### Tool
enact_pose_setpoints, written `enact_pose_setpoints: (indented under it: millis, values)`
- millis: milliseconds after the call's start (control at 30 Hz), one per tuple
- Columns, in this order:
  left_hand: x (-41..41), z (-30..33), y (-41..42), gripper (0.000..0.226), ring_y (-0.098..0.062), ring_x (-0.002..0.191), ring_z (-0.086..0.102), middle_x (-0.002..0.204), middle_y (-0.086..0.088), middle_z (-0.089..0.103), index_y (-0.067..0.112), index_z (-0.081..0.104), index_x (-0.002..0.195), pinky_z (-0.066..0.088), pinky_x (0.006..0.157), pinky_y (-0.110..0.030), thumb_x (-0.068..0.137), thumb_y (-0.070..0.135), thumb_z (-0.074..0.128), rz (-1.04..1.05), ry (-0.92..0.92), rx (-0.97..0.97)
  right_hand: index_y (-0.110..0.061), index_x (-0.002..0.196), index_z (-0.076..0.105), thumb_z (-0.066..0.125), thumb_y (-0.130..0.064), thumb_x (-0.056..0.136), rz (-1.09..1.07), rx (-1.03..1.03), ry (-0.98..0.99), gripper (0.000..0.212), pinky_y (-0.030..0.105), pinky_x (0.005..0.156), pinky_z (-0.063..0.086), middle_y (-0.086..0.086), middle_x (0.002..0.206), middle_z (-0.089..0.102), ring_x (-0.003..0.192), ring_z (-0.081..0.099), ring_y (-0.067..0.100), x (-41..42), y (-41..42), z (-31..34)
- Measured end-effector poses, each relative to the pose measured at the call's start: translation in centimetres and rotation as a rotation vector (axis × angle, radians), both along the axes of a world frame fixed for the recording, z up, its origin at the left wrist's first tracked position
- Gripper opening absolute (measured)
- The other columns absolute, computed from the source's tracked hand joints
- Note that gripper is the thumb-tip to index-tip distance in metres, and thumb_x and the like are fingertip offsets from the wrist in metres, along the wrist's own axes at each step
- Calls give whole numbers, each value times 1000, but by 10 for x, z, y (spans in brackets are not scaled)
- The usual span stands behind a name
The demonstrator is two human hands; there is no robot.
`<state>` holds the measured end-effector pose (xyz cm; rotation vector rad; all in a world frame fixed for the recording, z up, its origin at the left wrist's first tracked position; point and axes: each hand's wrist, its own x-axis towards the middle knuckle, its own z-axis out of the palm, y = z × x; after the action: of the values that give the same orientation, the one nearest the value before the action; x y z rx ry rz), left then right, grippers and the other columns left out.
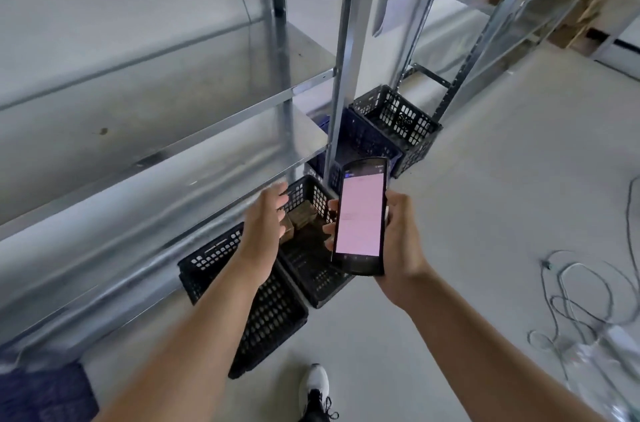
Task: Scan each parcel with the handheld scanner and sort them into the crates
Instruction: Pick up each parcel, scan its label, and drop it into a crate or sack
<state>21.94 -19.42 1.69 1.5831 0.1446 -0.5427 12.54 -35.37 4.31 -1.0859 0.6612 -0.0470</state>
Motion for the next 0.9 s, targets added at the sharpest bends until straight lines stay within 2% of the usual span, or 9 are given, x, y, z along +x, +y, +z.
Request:
enact_pose_setpoints:
  millis: [133,233,300,467,567,667,767,833,900]
  values:
    - [36,-25,-36,48,-27,144,47,152,-5,55,26,54,151,36,121,-50,111,45,36,-21,77,30,6,135,60,31,-49,99,6,88,14,72,42,76,58,25,109,69,93,65,40,31,-40,-24]
    - [62,-51,-69,48,-26,144,46,152,-4,55,27,54,151,36,122,-48,110,44,34,-34,125,62,4,127,64,26,-46,104,0,100,49,67,41,74,60,26,108,68,88,69,37,55,-75,-48]
    - [76,-70,-96,47,-25,142,46,151,-3,56,28,55,150,37,119,-46,110,44,35,-33,155,87,-1,124,66,25,-45,105,-12,103,62,63,42,75,58,24,110,70,86,71,35,70,-100,-69]
    - [107,-131,-164,46,-24,142,47,151,-4,56,26,57,149,38,120,-47,111,40,35,11,221,141,6,137,58,34,-53,94,-8,174,125,76,50,85,54,24,110,70,90,66,39,108,-163,-140]
    - [120,-171,-201,45,-26,144,47,150,-5,57,25,59,146,37,122,-51,111,42,36,56,269,177,5,139,58,30,-53,100,22,232,191,75,43,79,60,25,116,67,91,66,37,128,-203,-188]
    - [132,-219,-231,44,-29,145,47,150,-5,58,26,62,142,36,122,-54,111,45,37,100,338,217,5,134,62,31,-56,97,48,234,262,78,40,77,60,28,114,68,90,66,37,149,-236,-240]
    - [145,-276,-250,51,-28,141,50,148,-4,59,27,63,142,41,117,-49,102,53,44,151,397,253,6,124,66,29,-55,98,71,236,318,76,41,77,57,30,107,68,94,64,42,168,-261,-294]
    - [151,-322,-256,57,-27,138,51,146,-3,60,27,63,143,43,112,-46,96,55,46,196,437,274,0,114,70,25,-50,104,87,241,334,68,41,77,56,26,102,70,94,63,41,178,-275,-333]
    - [154,-373,-260,49,-27,139,51,148,-4,59,26,61,145,44,113,-47,105,48,42,221,466,278,-7,102,72,21,-45,108,118,229,332,64,40,74,54,17,92,73,88,64,37,188,-287,-371]
